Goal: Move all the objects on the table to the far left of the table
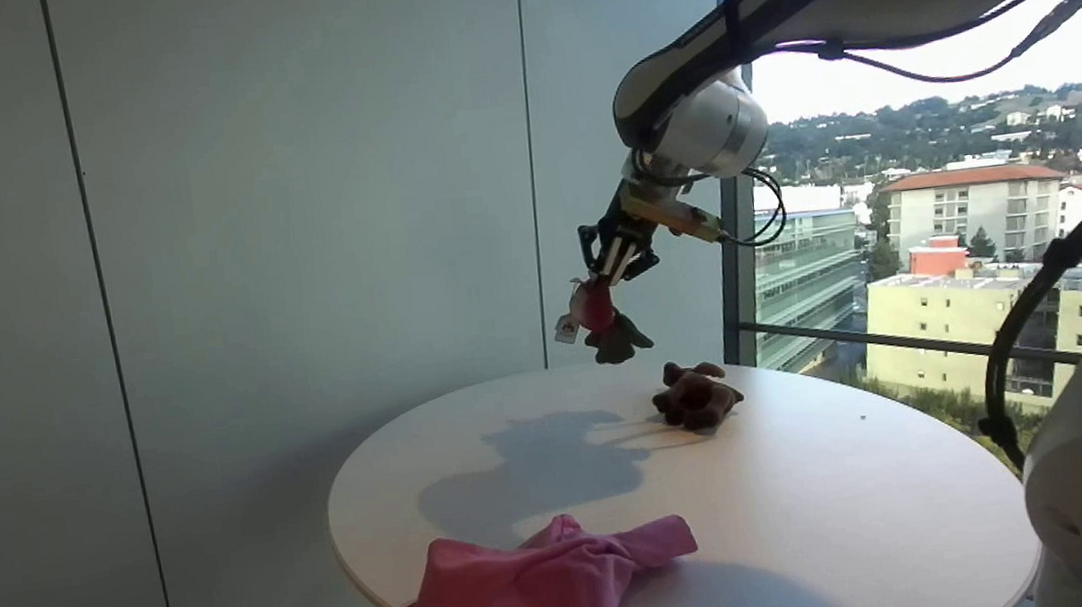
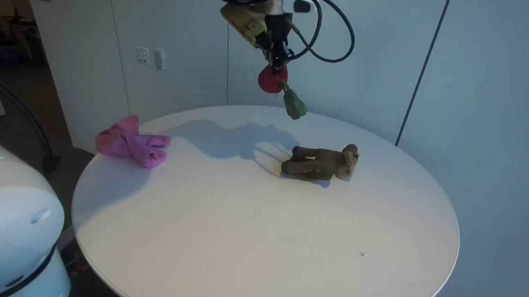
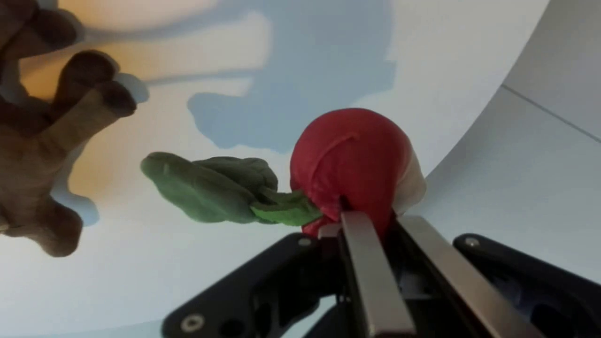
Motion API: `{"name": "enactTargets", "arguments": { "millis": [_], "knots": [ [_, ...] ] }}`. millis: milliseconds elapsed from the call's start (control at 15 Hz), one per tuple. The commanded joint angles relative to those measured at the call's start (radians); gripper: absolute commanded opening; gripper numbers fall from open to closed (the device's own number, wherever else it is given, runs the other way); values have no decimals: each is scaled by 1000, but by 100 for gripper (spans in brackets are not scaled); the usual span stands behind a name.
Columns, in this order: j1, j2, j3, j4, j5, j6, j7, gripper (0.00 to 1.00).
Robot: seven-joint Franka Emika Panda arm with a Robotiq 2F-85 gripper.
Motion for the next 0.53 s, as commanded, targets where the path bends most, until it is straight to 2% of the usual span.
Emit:
{"name": "enactTargets", "arguments": {
  "millis": [0,200,467],
  "knots": [
    [72,-28,-27,30,159,-146,-134,11],
    [104,-37,-23,8,243,-266,-228,11],
    [128,-47,3,-31,266,-452,-318,11]
  ]
}}
